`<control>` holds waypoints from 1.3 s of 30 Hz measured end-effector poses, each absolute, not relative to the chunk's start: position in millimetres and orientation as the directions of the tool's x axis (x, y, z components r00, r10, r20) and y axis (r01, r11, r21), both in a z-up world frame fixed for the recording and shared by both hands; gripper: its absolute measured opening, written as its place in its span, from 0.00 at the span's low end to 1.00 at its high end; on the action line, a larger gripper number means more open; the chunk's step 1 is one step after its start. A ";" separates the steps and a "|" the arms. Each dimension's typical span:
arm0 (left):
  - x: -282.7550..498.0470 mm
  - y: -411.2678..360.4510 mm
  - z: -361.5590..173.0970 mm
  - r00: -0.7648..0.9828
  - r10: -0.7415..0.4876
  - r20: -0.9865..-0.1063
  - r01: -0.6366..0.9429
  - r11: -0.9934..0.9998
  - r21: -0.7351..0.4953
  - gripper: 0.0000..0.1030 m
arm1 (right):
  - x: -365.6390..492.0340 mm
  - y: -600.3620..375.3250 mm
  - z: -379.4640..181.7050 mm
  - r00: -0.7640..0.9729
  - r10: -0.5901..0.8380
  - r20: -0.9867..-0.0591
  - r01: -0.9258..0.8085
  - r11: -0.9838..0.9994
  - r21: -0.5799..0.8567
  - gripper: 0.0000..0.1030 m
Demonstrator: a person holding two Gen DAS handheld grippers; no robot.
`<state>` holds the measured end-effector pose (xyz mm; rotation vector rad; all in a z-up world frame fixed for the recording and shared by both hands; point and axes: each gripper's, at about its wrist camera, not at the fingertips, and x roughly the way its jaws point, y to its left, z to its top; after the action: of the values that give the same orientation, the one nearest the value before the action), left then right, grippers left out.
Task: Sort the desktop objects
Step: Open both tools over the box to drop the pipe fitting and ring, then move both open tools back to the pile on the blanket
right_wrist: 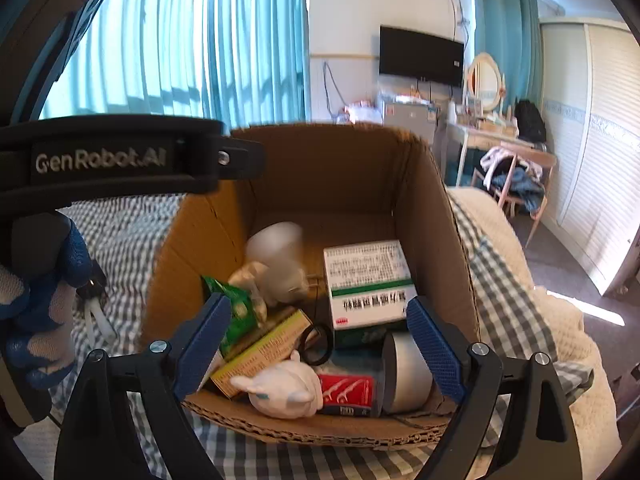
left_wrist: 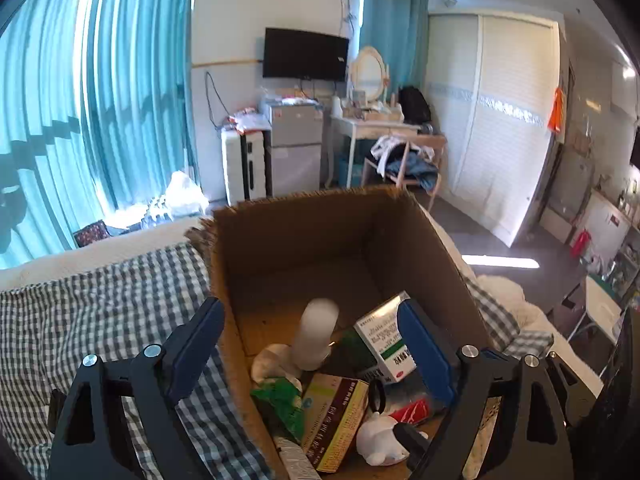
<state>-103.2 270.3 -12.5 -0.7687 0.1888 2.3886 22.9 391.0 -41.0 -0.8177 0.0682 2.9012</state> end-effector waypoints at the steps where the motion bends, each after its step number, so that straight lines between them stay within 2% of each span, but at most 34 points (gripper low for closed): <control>1: -101.1 264.3 -8.5 -0.648 0.517 -0.559 -0.595 -0.802 -0.053 0.88 | 26.1 388.7 -36.9 -0.858 0.112 -0.501 -0.133 -0.991 0.006 0.87; 7: -88.9 217.7 24.4 -0.716 0.527 -0.457 -0.550 -0.830 -0.094 1.00 | 40.7 384.4 -20.9 -0.915 0.140 -0.377 -0.157 -0.987 0.016 0.90; 11: -72.4 190.0 44.8 -0.778 0.497 -0.384 -0.514 -0.855 -0.067 1.00 | 54.0 378.9 -6.9 -0.945 0.179 -0.275 -0.191 -0.981 0.018 0.99; 18: -41.9 135.4 69.6 -0.868 0.422 -0.262 -0.435 -0.901 -0.009 1.00 | 70.8 363.3 14.4 -0.978 0.135 -0.157 -0.148 -0.987 0.069 1.00; 22: -37.1 101.2 77.7 -0.878 0.415 -0.237 -0.417 -0.908 -0.046 1.00 | 67.4 347.7 16.6 -0.984 0.113 -0.139 -0.125 -0.989 0.080 1.00; 27: -35.2 56.9 79.7 -0.924 0.331 -0.193 -0.331 -0.943 -0.035 1.00 | 66.1 317.6 19.0 -0.992 0.068 -0.110 -0.071 -0.997 0.025 1.00; 31: -43.8 26.6 71.0 -0.961 0.222 -0.168 -0.226 -0.974 0.006 1.00 | 75.2 291.2 23.0 -1.000 0.014 -0.015 -0.014 -1.000 -0.017 1.00; 39: -69.9 -23.0 38.9 -0.973 0.103 -0.208 -0.113 -0.993 0.037 1.00 | 75.8 247.2 12.7 -0.989 -0.074 0.125 0.073 -0.997 -0.015 1.00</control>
<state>-69.9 -23.0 38.9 -0.3143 0.0734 3.0151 75.8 247.2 12.7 0.2017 -0.0171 3.2088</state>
